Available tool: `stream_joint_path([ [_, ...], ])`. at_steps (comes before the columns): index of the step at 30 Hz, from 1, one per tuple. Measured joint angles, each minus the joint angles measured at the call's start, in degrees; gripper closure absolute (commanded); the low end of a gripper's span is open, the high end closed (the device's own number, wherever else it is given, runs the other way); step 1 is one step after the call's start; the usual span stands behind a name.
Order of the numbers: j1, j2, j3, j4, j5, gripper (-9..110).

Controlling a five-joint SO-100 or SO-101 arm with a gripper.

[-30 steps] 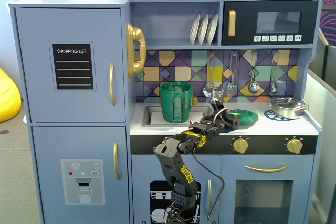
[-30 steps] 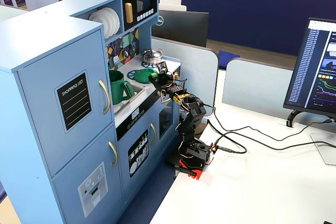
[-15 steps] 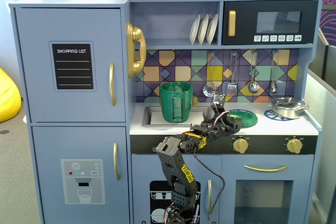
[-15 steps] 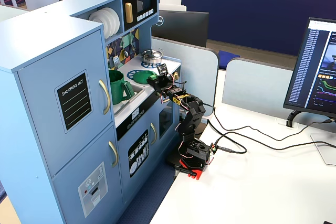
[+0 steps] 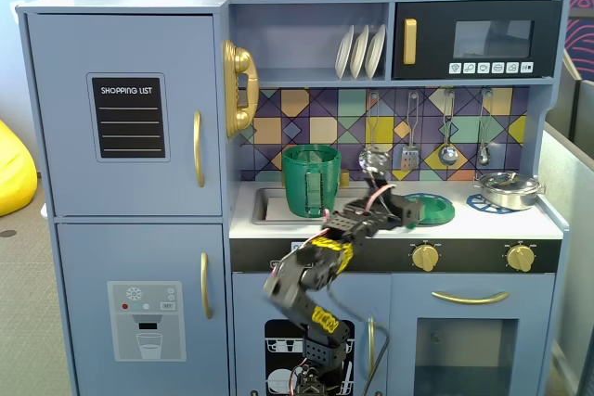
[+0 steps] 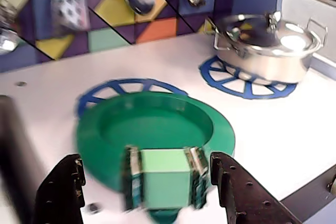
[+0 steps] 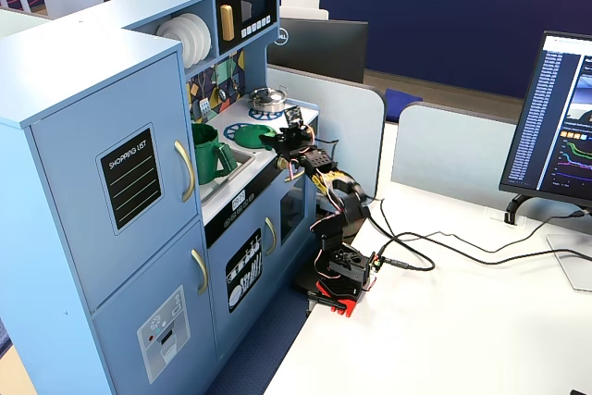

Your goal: Take off the lid from the green recipient and place it on the counter

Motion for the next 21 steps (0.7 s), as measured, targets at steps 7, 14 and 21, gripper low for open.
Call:
stream_joint_path([
  [7, -11.6, 18.6, 0.0, 21.1, 2.1, 82],
  [14, -27.6, 33.1, 3.5, 40.6, 0.1, 85],
  [21, -32.4, 38.9, 11.1, 54.3, -0.4, 87],
])
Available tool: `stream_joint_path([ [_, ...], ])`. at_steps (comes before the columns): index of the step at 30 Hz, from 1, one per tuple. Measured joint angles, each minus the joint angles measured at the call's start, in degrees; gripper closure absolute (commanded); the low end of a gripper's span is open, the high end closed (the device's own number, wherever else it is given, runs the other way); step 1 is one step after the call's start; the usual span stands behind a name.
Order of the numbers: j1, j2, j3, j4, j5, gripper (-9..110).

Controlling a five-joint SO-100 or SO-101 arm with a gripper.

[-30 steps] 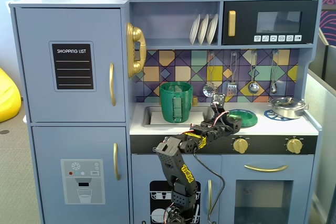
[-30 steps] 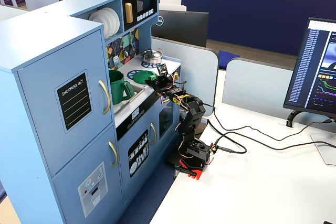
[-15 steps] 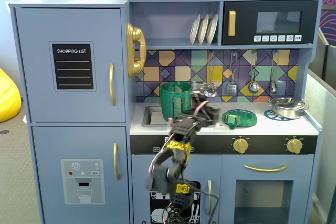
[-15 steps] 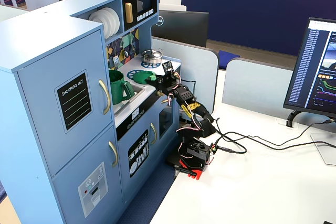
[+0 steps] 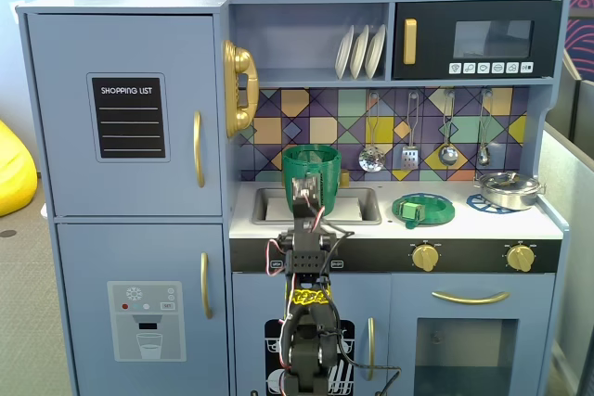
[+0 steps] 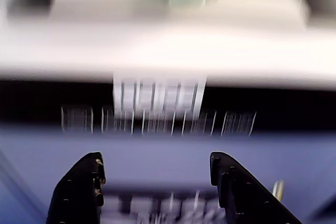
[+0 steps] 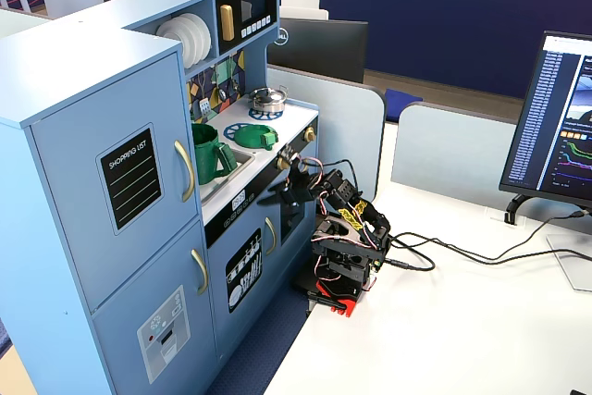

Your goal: Take off the lid from the green recipient and place it on the counter

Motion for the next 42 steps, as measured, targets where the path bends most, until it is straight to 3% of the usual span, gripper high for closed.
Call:
stream_joint_path([
  [8, -3.7, 5.1, 13.8, -0.4, 5.3, 93],
  [15, -3.9, 5.4, 28.5, -15.6, 7.0, 96],
  [20, -4.9, 5.8, 34.5, -18.5, 7.6, 97],
  [24, -4.9, 6.0, 35.0, -13.7, 9.5, 98],
  [34, -4.5, 7.0, 34.9, 13.6, 11.1, 101],
  [42, -4.6, 7.2, 34.9, 15.0, 8.8, 98],
])
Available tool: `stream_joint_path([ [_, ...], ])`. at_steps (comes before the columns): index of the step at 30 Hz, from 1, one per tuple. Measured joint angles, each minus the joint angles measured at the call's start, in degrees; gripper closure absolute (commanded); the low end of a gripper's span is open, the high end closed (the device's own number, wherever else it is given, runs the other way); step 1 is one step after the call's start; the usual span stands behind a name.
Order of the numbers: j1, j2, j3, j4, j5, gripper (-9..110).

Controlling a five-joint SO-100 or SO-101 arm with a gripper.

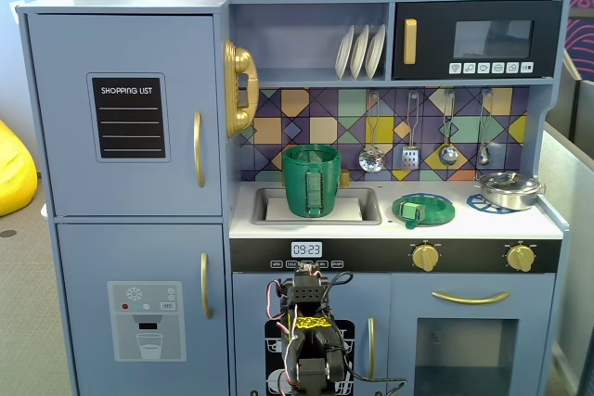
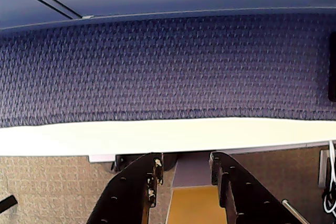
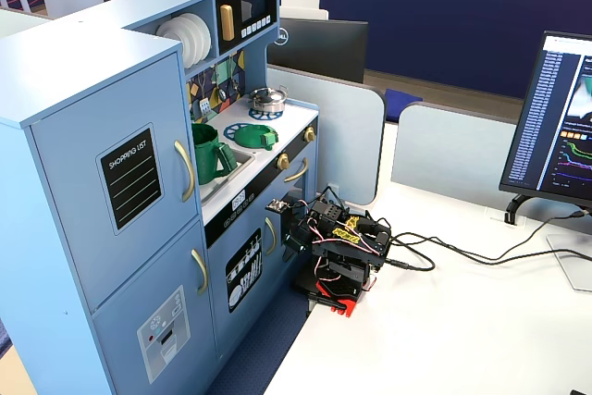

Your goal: Take off the lid from the green recipient and place it on the counter

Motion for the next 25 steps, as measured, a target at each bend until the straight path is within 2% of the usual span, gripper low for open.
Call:
stream_joint_path([
  [25, 0.0, 0.0, 0.0, 0.0, 0.0, 96],
])
